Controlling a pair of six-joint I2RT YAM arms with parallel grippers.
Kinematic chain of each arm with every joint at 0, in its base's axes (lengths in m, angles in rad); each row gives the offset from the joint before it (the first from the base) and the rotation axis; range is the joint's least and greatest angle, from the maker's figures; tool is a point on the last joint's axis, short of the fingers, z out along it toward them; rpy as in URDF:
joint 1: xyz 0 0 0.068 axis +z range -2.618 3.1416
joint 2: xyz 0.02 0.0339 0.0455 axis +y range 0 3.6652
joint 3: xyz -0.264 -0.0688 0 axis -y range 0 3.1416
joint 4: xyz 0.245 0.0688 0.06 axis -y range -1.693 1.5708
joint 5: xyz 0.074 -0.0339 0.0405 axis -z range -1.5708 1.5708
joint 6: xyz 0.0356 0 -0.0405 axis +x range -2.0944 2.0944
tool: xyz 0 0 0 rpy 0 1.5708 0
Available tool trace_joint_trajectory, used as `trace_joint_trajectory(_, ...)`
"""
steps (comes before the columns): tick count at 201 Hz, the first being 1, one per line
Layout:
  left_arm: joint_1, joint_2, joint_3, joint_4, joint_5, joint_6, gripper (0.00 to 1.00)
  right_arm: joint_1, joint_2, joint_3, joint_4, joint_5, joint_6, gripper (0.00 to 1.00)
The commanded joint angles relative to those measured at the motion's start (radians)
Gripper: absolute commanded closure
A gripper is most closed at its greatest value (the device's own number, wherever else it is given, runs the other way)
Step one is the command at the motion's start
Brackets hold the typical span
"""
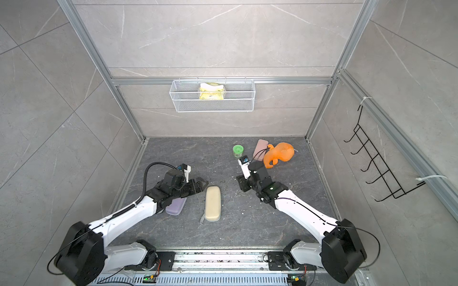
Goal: Put umbrellas into zippered umbrella sleeves
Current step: Reset both arms
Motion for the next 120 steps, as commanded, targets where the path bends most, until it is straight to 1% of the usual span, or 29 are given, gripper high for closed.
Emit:
trace_joint_trajectory(1, 0.007, -0.102, 0.021, -0.1, -0.188, 0.254, 0.07, -0.104, -0.074, -0.039, 0.006, 0.006, 0.04, 0.36)
trace_joint_trajectory(12, 0.006, -0.183, -0.041, -0.006, -0.321, 0.387, 0.07, -0.161, -0.103, -0.082, 0.053, 0.094, 0.048, 0.34)
trace_joint_trajectory(24, 0.007, -0.27, -0.14, 0.148, -0.465, 0.536, 0.06, -0.212, -0.127, -0.138, 0.114, 0.224, 0.032, 0.33)
trace_joint_trajectory(33, 0.007, -0.32, -0.219, 0.274, -0.572, 0.619, 0.03, -0.241, -0.129, -0.173, 0.159, 0.312, 0.01, 0.31)
trace_joint_trajectory(40, 0.007, -0.346, -0.273, 0.366, -0.683, 0.653, 0.03, -0.257, -0.121, -0.202, 0.199, 0.377, 0.003, 0.31)
trace_joint_trajectory(48, 0.013, -0.358, -0.317, 0.455, -0.797, 0.677, 0.02, -0.273, -0.106, -0.242, 0.268, 0.411, -0.011, 0.3)
trace_joint_trajectory(54, 0.024, -0.355, -0.346, 0.499, -0.858, 0.688, 0.02, -0.281, -0.089, -0.274, 0.328, 0.419, -0.017, 0.3)
trace_joint_trajectory(60, 0.046, -0.345, -0.371, 0.536, -0.895, 0.697, 0.02, -0.288, -0.067, -0.302, 0.377, 0.425, -0.011, 0.3)
trace_joint_trajectory(73, 0.114, -0.305, -0.423, 0.605, -0.892, 0.662, 0.01, -0.302, -0.013, -0.351, 0.497, 0.404, 0.002, 0.3)
trace_joint_trajectory(85, 0.201, -0.265, -0.481, 0.688, -0.807, 0.601, 0.01, -0.308, 0.038, -0.4, 0.631, 0.364, 0.014, 0.31)
trace_joint_trajectory(105, 0.329, -0.183, -0.557, 0.874, -0.673, 0.572, 0.01, -0.317, 0.106, -0.448, 0.774, 0.323, -0.02, 0.31)
trace_joint_trajectory(112, 0.36, -0.14, -0.556, 0.901, -0.633, 0.568, 0.01, -0.318, 0.126, -0.471, 0.839, 0.31, -0.03, 0.31)
trace_joint_trajectory(120, 0.376, -0.087, -0.529, 0.881, -0.602, 0.588, 0.01, -0.327, 0.142, -0.488, 0.88, 0.278, -0.032, 0.3)
